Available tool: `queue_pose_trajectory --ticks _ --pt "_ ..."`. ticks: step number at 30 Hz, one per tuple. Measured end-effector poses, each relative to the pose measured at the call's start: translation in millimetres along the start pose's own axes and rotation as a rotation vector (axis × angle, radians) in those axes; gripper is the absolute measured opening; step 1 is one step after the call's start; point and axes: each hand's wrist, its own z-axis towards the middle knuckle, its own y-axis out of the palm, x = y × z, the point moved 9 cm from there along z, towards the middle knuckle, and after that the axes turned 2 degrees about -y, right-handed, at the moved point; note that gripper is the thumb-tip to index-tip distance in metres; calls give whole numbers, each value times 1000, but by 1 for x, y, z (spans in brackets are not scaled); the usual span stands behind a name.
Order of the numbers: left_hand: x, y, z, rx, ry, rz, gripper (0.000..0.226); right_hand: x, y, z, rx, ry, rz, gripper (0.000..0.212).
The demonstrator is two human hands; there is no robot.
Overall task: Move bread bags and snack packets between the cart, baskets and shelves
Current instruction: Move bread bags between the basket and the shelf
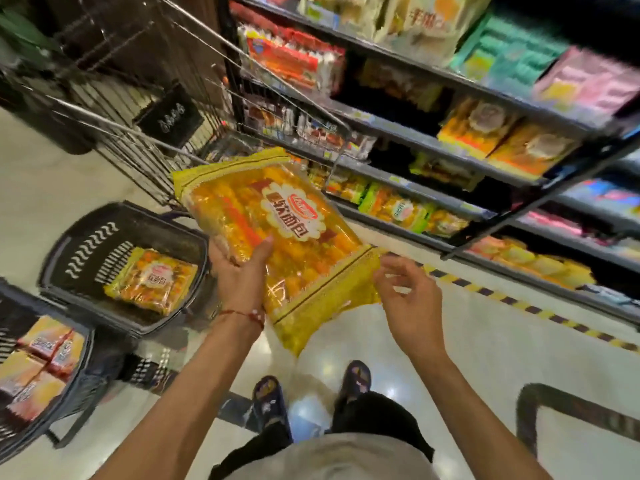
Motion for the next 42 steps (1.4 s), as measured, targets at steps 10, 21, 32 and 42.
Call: queue_pose_trajectory --ticks 10,21,32,42 --pt "-65 150 -80 -55 -55 -10 120 87 -62 16 -156 460 668 63" --pt "-160 264 -161 -115 -201 134 123 155 -204 80 149 349 641 118" --pt "-105 297 -61 -79 135 646 113 144 -276 167 151 101 431 93" --pt "-94 404 40 -587 -123 752 34 134 -273 238 82 134 362 77"
